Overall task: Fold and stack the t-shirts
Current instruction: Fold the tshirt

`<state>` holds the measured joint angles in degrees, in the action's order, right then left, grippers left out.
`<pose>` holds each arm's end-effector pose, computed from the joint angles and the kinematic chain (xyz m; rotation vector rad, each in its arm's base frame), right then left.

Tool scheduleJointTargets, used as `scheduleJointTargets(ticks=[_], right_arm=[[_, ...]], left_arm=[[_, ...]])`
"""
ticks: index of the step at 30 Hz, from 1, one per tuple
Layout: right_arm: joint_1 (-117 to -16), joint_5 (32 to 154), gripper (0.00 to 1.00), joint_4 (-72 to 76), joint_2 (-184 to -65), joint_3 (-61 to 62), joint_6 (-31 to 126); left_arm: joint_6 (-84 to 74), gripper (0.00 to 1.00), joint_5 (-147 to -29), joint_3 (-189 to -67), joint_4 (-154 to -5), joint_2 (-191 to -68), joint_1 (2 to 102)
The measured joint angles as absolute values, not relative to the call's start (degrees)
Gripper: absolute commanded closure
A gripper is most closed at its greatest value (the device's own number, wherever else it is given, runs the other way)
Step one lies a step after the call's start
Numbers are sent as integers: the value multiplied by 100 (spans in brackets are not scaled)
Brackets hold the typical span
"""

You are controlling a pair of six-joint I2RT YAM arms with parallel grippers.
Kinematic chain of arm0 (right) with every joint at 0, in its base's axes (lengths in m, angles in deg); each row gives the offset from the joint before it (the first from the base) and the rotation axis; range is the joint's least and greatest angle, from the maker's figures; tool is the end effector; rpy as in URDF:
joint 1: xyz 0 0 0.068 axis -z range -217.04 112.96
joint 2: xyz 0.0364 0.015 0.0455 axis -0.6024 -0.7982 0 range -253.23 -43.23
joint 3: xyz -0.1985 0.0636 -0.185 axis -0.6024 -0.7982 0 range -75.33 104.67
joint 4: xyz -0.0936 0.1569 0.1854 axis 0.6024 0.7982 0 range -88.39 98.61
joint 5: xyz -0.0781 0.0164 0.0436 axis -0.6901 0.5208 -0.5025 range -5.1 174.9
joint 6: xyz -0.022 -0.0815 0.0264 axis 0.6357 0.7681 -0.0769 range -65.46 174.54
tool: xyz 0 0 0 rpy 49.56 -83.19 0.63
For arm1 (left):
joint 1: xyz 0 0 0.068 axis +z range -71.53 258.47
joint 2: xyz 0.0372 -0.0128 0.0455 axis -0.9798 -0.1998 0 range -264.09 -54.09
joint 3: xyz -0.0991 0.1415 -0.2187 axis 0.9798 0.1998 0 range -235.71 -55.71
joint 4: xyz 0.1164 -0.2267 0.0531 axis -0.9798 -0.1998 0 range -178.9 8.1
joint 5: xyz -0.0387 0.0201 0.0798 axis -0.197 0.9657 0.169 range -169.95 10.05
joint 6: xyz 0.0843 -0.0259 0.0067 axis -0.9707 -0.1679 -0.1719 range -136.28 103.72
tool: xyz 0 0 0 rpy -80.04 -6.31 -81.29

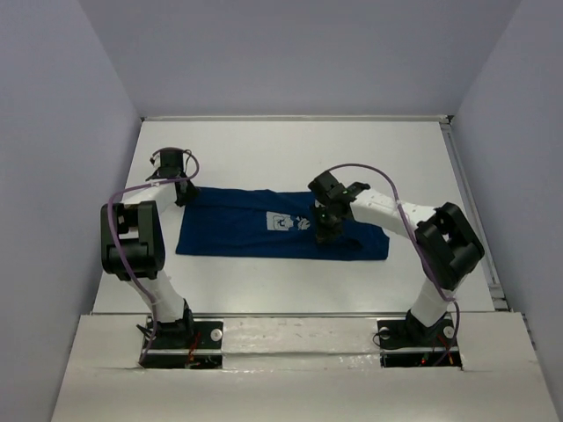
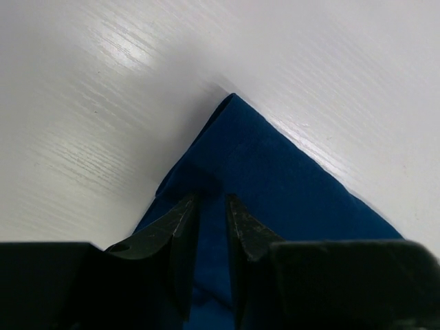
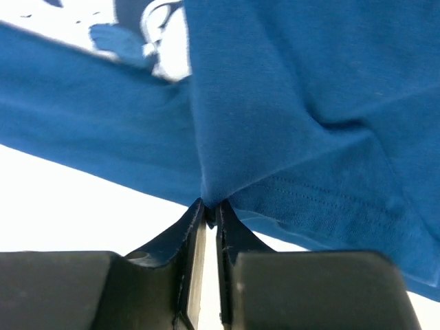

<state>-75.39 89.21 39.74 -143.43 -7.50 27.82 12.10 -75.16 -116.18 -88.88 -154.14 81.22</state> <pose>0.2761 0.2259 0.1558 -0.3095 2.8568 0.3567 0.3973 0.0255 0.1597 -0.6775 2.2845 -0.1132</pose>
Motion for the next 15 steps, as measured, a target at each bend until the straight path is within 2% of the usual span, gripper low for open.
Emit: scheduleJointTargets(ticks=[3,4,5,6,9,11,12,14,15], right_arm=[[-7605,9197,77,3941,-14328,-750,2588],[-7616,9291,71,3919,-14328,-755,2555],[-7629,9391,60,3893,-14328,-757,2487],[-7653,9514,42,3840,-14328,-757,2402],[-7688,9680,30,3773,-14328,-757,2312],[-7688,9717,28,3766,-14326,-757,2284],[-7688,9717,31,3781,-14317,-755,2303],[-7688,9682,42,3849,-14253,-755,2330],[-7646,9634,55,3888,-14177,-755,2354]], left_arm=[[1217,78,-7540,-11618,-8888,-15383,8122],[1221,78,-7542,-11618,-8886,-15374,8122],[1225,78,-7544,-11618,-8886,-15355,8122],[1227,78,-7544,-11618,-8886,-15344,8122],[1230,78,-7575,-11618,-8897,-15276,8122],[1230,78,-7596,-11618,-8899,-15208,8122],[1227,77,-7607,-11616,-8899,-15180,8122],[1225,73,-7625,-11618,-8899,-15071,8122],[1223,72,-7625,-11618,-8899,-15020,8122]])
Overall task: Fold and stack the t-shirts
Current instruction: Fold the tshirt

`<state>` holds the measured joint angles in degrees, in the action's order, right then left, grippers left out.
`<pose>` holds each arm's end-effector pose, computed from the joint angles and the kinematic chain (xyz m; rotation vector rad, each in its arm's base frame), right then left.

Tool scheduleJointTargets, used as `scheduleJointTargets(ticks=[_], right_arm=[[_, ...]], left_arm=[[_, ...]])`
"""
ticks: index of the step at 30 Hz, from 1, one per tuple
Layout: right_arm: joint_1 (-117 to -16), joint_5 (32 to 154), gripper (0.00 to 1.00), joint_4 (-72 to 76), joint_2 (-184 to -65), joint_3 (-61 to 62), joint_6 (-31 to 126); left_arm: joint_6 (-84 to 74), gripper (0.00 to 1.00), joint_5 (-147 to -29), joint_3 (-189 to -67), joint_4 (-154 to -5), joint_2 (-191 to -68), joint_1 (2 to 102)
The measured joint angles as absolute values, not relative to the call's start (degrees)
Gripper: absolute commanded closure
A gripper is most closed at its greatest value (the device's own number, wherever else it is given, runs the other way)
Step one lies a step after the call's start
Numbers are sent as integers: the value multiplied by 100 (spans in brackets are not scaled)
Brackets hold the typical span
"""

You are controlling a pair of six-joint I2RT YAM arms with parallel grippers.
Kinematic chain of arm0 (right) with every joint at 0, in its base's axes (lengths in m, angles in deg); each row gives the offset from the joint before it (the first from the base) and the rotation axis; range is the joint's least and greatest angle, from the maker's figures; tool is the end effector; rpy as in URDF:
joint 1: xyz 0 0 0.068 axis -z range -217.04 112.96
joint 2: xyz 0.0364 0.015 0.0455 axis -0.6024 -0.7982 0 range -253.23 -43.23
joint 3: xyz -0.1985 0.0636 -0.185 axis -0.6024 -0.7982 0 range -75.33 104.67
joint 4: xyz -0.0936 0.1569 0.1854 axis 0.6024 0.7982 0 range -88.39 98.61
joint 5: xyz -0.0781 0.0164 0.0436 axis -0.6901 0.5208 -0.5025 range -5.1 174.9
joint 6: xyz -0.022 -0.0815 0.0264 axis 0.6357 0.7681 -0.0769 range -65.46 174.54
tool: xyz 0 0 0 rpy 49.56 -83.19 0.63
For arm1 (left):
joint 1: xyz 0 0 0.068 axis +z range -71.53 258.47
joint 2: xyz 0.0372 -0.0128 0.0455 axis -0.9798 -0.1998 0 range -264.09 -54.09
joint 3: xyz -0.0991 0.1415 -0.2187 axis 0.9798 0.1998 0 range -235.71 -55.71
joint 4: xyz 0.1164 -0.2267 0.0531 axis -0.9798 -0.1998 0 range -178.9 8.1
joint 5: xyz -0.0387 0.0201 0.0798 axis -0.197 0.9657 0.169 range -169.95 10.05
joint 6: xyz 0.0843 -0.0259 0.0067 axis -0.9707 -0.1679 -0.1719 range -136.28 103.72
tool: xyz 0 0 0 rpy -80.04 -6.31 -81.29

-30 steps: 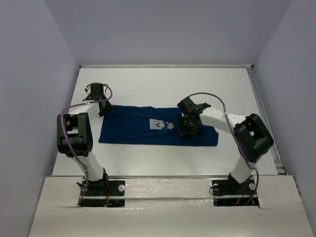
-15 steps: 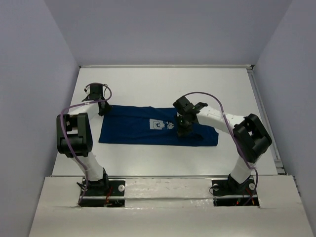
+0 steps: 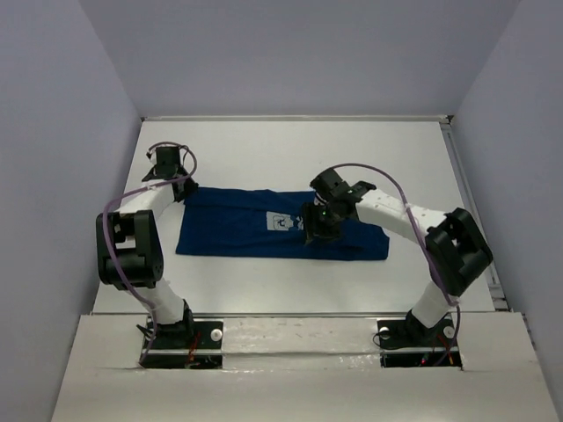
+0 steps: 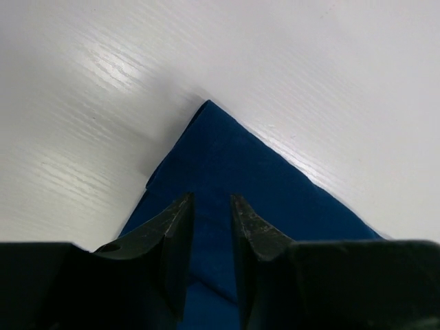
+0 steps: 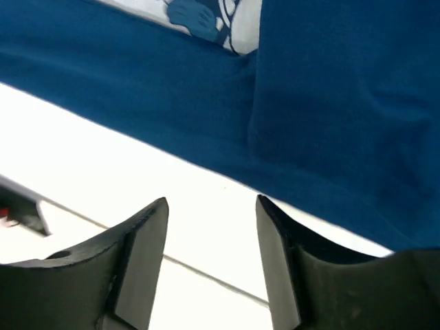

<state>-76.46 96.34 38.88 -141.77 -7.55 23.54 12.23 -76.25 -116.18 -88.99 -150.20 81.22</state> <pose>0.2657 0.2385 0.1674 -0.2681 2.8782 0.5600 0.3932 0.0238 0.1853 -0.6565 2.2249 -0.1531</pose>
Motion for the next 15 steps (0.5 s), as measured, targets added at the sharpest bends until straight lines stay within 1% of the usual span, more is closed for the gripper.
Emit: scheduleJointTargets(ticks=[2,3,4,5,6,7,8,9,12,15], right_arm=[[-7539,9621,76,3926,-13956,-757,2426],[-7321,9680,92,3884,-13692,-761,2448],[-7082,9772,97,3810,-13504,-787,2502],[-6846,9822,98,3729,-13333,-811,2535],[-6359,9953,99,3497,-13097,-894,2572],[-5996,10021,95,3333,-12984,-947,2607],[-5666,10102,87,3134,-12907,-988,2633],[-5176,10110,71,2903,-12874,-1034,2649],[-4435,10266,51,2441,-13088,-1082,2638],[-3946,10563,49,1998,-13523,-1109,2581]], left_arm=[[1201,70,-7612,-11618,-8897,-14955,8122],[1184,67,-7601,-11616,-8899,-14929,8135],[1168,66,-7596,-11616,-8899,-14926,8146],[1162,66,-7601,-11616,-8899,-14926,8159],[1155,66,-7616,-11609,-8899,-14926,8187],[1153,64,-7625,-11605,-8906,-14926,8200],[1147,64,-7649,-11605,-8901,-14926,8213],[1142,63,-7677,-11605,-8892,-14933,8233],[1138,64,-7743,-11607,-8871,-15003,8246],[1138,64,-7806,-11609,-8862,-15165,8246]])
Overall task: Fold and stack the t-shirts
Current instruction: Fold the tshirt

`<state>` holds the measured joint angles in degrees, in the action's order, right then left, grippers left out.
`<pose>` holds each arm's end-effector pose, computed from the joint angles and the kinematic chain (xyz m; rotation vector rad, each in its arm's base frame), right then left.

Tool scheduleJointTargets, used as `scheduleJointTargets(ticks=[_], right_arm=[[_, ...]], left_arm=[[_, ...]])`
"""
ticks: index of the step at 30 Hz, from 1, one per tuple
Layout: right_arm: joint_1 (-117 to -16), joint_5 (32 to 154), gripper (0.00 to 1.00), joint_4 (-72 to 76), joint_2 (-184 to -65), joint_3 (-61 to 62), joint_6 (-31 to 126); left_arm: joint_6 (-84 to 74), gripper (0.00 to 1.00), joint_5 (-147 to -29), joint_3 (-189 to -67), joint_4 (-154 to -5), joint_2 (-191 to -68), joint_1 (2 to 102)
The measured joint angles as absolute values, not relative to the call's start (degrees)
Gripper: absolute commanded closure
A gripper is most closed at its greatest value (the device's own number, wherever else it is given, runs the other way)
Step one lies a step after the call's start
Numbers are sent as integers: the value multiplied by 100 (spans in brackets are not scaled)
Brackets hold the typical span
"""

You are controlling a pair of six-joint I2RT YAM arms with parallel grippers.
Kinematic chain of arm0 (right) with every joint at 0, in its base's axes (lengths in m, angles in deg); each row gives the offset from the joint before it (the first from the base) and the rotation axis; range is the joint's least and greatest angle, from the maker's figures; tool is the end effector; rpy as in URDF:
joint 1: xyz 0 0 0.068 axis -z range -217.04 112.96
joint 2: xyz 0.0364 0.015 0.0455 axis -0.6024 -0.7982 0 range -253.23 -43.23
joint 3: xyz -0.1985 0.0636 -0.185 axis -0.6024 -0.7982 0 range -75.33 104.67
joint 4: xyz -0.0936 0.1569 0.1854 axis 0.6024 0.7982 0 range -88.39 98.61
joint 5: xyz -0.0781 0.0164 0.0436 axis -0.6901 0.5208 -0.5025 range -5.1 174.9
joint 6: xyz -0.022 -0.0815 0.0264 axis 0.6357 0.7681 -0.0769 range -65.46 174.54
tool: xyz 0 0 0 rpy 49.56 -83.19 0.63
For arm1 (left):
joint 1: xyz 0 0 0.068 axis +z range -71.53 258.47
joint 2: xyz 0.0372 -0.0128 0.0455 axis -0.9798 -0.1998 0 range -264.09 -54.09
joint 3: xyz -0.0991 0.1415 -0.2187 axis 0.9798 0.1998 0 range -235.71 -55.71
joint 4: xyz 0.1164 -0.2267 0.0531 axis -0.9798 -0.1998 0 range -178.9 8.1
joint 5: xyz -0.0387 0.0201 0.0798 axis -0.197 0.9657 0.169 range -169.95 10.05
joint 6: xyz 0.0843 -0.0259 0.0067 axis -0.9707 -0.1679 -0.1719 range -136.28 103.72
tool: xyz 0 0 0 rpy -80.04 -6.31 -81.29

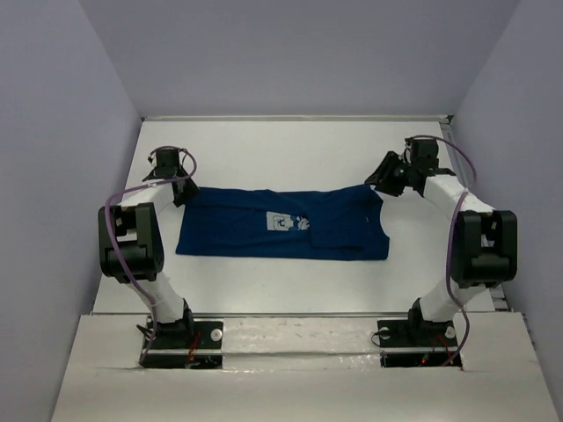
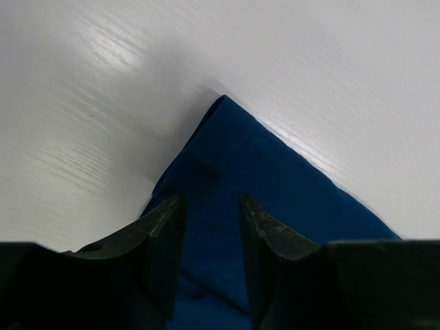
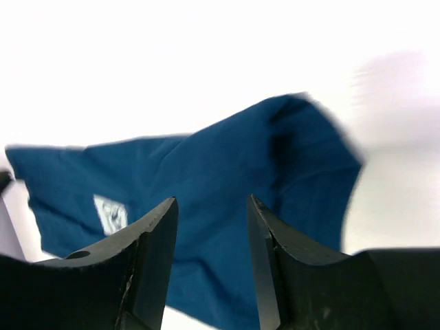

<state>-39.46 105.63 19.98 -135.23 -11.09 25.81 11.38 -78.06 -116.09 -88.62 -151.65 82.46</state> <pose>0.3738 0.0436 0.2166 0.3759 2.3883 0.6856 0.3949 0.0300 0.1759 -0.6546 2.2493 -0.1665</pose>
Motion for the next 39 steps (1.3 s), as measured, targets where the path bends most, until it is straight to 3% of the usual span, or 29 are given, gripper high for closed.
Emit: scheduleJointTargets(ticks=[8,12,14,17,20,36,38,39], right_arm=[[-3295,10976,54,1478,-14457,-1135,2463],[-3336,11085,62,1419,-14651,-1126,2430],[-3340,11166,65,1355,-14710,-1126,2402],[-3340,11278,81,1237,-14791,-1126,2332],[-3340,11356,100,1128,-14889,-1115,2271],[-3325,10681,99,1106,-15029,-654,2144],[-3325,10628,94,1117,-15029,-586,2153],[-3325,10615,86,1115,-15029,-571,2153]], left_arm=[[1114,73,-7822,-11671,-8849,-15641,8246],[1116,87,-7822,-11677,-8827,-15659,8246],[1118,89,-7815,-11677,-8796,-15694,8246],[1129,100,-7815,-11684,-8753,-15715,8248],[1129,100,-7808,-11684,-8729,-15722,8246],[1230,100,-7507,-11332,-8665,-15444,8318],[1251,100,-7489,-11279,-8665,-15394,8318],[1267,99,-7483,-11253,-8665,-15372,8318]])
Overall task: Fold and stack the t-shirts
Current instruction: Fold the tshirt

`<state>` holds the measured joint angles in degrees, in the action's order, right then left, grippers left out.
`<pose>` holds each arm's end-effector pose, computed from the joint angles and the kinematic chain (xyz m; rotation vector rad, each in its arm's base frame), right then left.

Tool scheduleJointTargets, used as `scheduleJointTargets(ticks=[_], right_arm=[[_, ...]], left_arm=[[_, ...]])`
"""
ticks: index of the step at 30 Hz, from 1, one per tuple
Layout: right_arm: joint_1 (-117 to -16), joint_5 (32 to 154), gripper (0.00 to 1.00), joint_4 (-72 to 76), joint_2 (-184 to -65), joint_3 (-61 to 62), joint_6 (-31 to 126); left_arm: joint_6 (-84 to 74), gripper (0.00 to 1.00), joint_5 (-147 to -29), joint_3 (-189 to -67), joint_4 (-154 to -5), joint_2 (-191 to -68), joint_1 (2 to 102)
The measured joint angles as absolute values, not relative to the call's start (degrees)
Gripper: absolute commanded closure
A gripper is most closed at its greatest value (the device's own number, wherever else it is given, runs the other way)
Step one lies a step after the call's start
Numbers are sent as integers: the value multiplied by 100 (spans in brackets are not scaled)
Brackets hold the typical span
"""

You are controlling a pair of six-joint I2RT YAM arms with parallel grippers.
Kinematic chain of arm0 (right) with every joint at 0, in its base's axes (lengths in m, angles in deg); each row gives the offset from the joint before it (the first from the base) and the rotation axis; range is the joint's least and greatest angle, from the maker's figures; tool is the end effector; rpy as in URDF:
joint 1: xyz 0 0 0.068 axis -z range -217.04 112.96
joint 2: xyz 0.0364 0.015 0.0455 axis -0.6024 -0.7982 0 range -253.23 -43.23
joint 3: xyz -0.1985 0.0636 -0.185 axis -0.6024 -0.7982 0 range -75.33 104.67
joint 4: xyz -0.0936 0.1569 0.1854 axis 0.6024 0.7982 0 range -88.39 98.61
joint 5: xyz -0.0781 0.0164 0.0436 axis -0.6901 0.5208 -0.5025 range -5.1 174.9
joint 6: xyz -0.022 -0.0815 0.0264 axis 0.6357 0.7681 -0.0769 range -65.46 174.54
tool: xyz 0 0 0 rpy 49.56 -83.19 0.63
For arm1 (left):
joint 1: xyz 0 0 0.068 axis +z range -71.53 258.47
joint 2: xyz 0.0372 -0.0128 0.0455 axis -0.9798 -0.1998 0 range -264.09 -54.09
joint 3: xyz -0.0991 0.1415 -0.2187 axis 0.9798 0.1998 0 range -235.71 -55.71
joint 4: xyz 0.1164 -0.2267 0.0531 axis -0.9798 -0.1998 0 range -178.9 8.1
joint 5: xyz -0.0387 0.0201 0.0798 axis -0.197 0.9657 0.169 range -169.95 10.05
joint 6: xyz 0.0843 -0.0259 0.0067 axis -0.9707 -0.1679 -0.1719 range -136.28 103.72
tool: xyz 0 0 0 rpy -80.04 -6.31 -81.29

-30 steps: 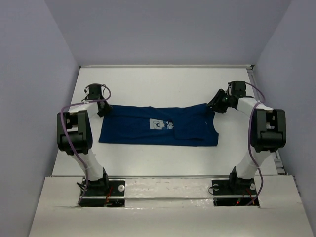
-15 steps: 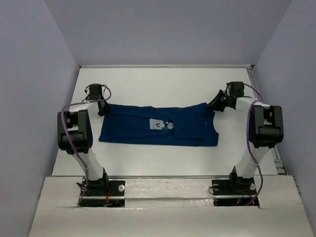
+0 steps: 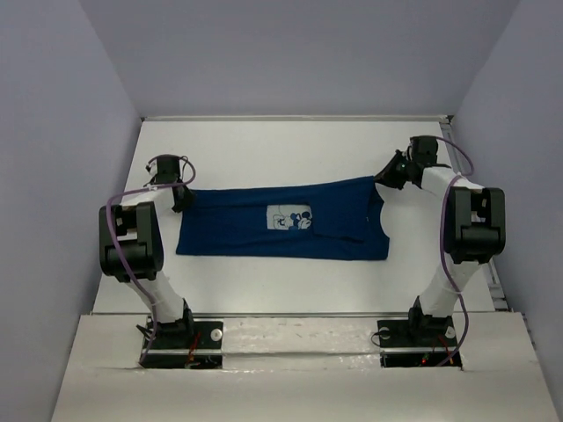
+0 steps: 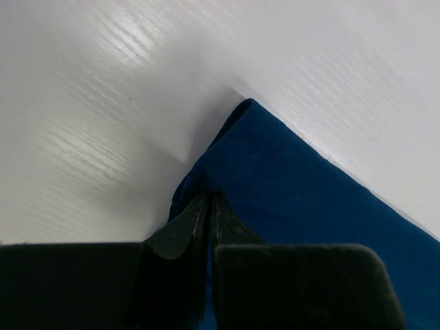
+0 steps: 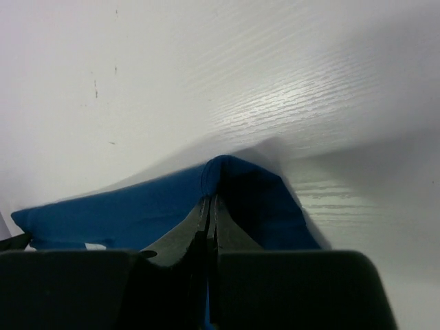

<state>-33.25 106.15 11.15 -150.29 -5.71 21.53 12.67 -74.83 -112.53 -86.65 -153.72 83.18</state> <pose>0.4306 0.0000 0.1635 0.5944 2.3535 0.6801 0.3858 0.0387 0.1457 -0.7342 2.2835 -0.0905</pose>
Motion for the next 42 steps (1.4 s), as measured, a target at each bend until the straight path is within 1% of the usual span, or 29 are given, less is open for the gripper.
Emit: scheduleJointTargets(ticks=[1,2,3,5,6,7,8,10,12,14,15,16,17,20,21,24,26,30,34,39,41,42], right_arm=[[-3325,10607,81,1115,-15029,-571,2153],[-3325,10591,76,1123,-15029,-573,2146],[-3325,10582,64,1128,-15029,-575,2159],[-3323,10517,49,1143,-15029,-575,2157],[-3319,10475,42,1143,-15029,-575,2164],[-3301,10440,31,1180,-15025,-575,2199],[-3297,10416,28,1217,-15018,-575,2229],[-3295,10360,26,1305,-14920,-623,2266],[-3292,10320,32,1375,-14697,-759,2314],[-3321,10274,51,1440,-14336,-956,2362],[-3380,10182,58,1475,-14061,-1106,2421],[-3500,10084,73,1561,-13709,-1290,2454],[-3673,10005,80,1600,-13467,-1408,2500],[-4357,9859,90,1611,-12966,-1683,2566],[-4553,9859,97,1585,-12935,-1760,2559],[-4818,9872,100,1604,-13126,-1867,2546],[-4785,9778,100,1572,-13550,-1869,2533],[-4700,9533,100,1580,-14131,-1920,2393],[-4672,9273,100,1388,-13904,-2405,2096],[-4672,9112,100,1154,-13510,-2910,1866],[-4676,8996,97,1250,-13368,-2997,1858],[-4678,8941,92,1329,-13274,-3021,1873]], left_arm=[[1276,95,-7478,-11236,-8665,-15357,8318],[1284,82,-7476,-11229,-8672,-15348,8318],[1286,75,-7476,-11227,-8674,-15344,8318],[1286,61,-7472,-11227,-8689,-15333,8321],[1273,52,-7465,-11227,-8702,-15318,8321],[1262,48,-7450,-11227,-8739,-15270,8323],[1262,44,-7432,-11227,-8777,-15228,8323],[1221,43,-7402,-11227,-8842,-15088,8329],[1188,43,-7367,-11229,-8916,-14889,8345],[1149,43,-7332,-11229,-8973,-14633,8347],[1123,45,-7317,-11229,-8991,-14498,8347],[1103,45,-7304,-11229,-9013,-14314,8347],[1092,45,-7304,-11229,-9015,-14177,8347],[1079,46,-7325,-11229,-9006,-13814,8292],[1077,46,-7343,-11229,-8991,-13740,8251],[1120,46,-7459,-11229,-8895,-13709,7938],[1153,46,-7564,-11233,-8842,-13807,7763],[1236,46,-7808,-11397,-8772,-14371,7531],[1293,46,-7883,-11627,-8729,-14905,7549],[1315,46,-7924,-11712,-8709,-15217,7623],[1315,46,-7935,-11714,-8685,-15344,7680],[1313,46,-7933,-11714,-8685,-15396,7715]])
